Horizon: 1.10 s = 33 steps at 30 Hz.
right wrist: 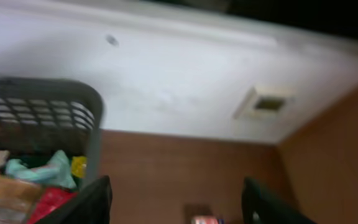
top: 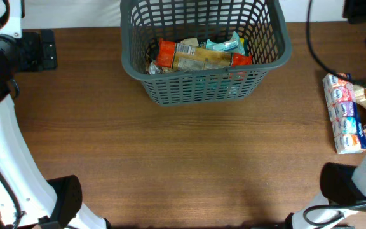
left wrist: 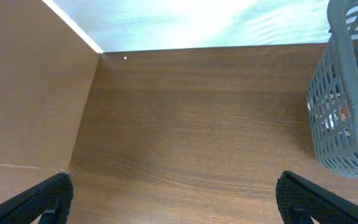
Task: Pack container
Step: 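Move the right gripper down to the row of Kleenex tissue packs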
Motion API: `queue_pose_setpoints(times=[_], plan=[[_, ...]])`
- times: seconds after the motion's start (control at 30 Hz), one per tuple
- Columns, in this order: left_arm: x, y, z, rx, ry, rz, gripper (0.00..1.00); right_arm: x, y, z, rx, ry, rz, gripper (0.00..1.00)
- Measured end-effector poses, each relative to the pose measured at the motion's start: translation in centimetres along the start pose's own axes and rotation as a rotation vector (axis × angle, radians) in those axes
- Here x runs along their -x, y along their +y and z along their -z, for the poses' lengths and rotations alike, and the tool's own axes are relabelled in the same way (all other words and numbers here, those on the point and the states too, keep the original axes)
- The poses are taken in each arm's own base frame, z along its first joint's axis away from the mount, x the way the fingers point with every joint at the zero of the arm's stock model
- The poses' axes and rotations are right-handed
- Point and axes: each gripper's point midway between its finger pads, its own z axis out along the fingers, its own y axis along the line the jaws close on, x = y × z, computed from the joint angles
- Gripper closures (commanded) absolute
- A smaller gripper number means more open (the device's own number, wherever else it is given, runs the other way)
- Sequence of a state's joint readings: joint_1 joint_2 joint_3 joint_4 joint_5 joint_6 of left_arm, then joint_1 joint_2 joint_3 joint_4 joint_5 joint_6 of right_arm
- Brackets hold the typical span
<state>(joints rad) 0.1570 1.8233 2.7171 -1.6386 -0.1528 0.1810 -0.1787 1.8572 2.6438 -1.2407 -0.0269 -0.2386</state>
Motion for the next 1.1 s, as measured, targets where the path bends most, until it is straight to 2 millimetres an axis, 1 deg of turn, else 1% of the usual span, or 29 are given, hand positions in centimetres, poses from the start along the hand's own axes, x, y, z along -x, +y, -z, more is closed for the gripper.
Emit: queue_pose_setpoints(times=[0.03, 0.07, 0.13, 0.17, 0.2, 0.23, 0.27, 0.3, 0.37, 0.4, 0.43, 0.47, 0.5, 0.53, 0.57, 0.6, 0.67, 0.7, 0.73, 0.83, 0.9, 0.93, 0.97, 1.03, 1.1], plan=[[0.0, 0.0, 0.0, 0.000, 0.000, 0.000, 0.01, -0.9, -1.4, 0.2, -0.016, 0.017, -0.026, 0.35], [0.0, 0.0, 0.0, 0.000, 0.000, 0.000, 0.01, -1.4, -2.6, 0.7, -0.037, 0.022, -0.045, 0.32], [0.0, 0.0, 0.0, 0.000, 0.000, 0.000, 0.01, -2.3, -5.0, 2.3, -0.088, 0.020, -0.080, 0.28], [0.0, 0.0, 0.0, 0.000, 0.000, 0.000, 0.01, -2.8, -6.3, 3.6, -0.123, 0.019, -0.104, 0.26], [0.0, 0.0, 0.0, 0.000, 0.000, 0.000, 0.01, -3.3, -7.2, 4.3, -0.148, 0.021, -0.116, 0.24], [0.0, 0.0, 0.0, 0.000, 0.000, 0.000, 0.01, -3.6, -8.0, 4.7, -0.172, 0.020, -0.123, 0.23], [0.0, 0.0, 0.0, 0.000, 0.000, 0.000, 0.01, -4.4, -9.2, 5.1, -0.211, 0.023, -0.139, 0.22], [0.0, 0.0, 0.0, 0.000, 0.000, 0.000, 0.01, -5.7, -10.5, 4.8, -0.244, 0.048, -0.156, 0.20], [0.0, 0.0, 0.0, 0.000, 0.000, 0.000, 0.01, -7.9, -12.4, 3.1, -0.281, 0.084, -0.181, 0.19], [0.0, 0.0, 0.0, 0.000, 0.000, 0.000, 0.01, -10.2, -13.5, 1.4, -0.293, 0.129, -0.201, 0.18], [0.0, 0.0, 0.0, 0.000, 0.000, 0.000, 0.01, -13.1, -14.2, -0.4, -0.297, 0.191, -0.225, 0.18], [0.0, 0.0, 0.0, 0.000, 0.000, 0.000, 0.01, -15.3, -14.6, -1.9, -0.293, 0.238, -0.241, 0.15], [0.0, 0.0, 0.0, 0.000, 0.000, 0.000, 0.01, -18.6, -14.9, -4.0, -0.287, 0.308, -0.263, 0.13], [0.0, 0.0, 0.0, 0.000, 0.000, 0.000, 0.01, -22.4, -14.7, -6.0, -0.269, 0.394, -0.282, 0.12], [0.0, 0.0, 0.0, 0.000, 0.000, 0.000, 0.01, -24.3, -14.5, -7.1, -0.256, 0.436, -0.289, 0.12], [0.0, 0.0, 0.0, 0.000, 0.000, 0.000, 0.01, -27.3, -13.9, -8.7, -0.232, 0.497, -0.290, 0.12], [0.0, 0.0, 0.0, 0.000, 0.000, 0.000, 0.01, -32.5, -12.5, -11.0, -0.180, 0.610, -0.293, 0.12], [0.0, 0.0, 0.0, 0.000, 0.000, 0.000, 0.01, -33.2, -12.3, -11.3, -0.170, 0.626, -0.284, 0.12], [0.0, 0.0, 0.0, 0.000, 0.000, 0.000, 0.01, -34.9, -11.8, -12.1, -0.150, 0.660, -0.285, 0.12], [0.0, 0.0, 0.0, 0.000, 0.000, 0.000, 0.01, -36.4, -11.5, -12.8, -0.128, 0.695, -0.272, 0.12], [0.0, 0.0, 0.0, 0.000, 0.000, 0.000, 0.01, -38.3, -10.9, -13.6, -0.099, 0.746, -0.267, 0.13], [0.0, 0.0, 0.0, 0.000, 0.000, 0.000, 0.01, -38.9, -10.7, -13.8, -0.088, 0.763, -0.264, 0.13], [0.0, 0.0, 0.0, 0.000, 0.000, 0.000, 0.01, -40.1, -10.3, -14.1, -0.069, 0.797, -0.261, 0.13], [0.0, 0.0, 0.0, 0.000, 0.000, 0.000, 0.01, -41.4, -9.8, -14.3, -0.047, 0.832, -0.256, 0.13], [0.0, 0.0, 0.0, 0.000, 0.000, 0.000, 0.01, -42.3, -9.4, -14.4, -0.033, 0.857, -0.258, 0.13]])
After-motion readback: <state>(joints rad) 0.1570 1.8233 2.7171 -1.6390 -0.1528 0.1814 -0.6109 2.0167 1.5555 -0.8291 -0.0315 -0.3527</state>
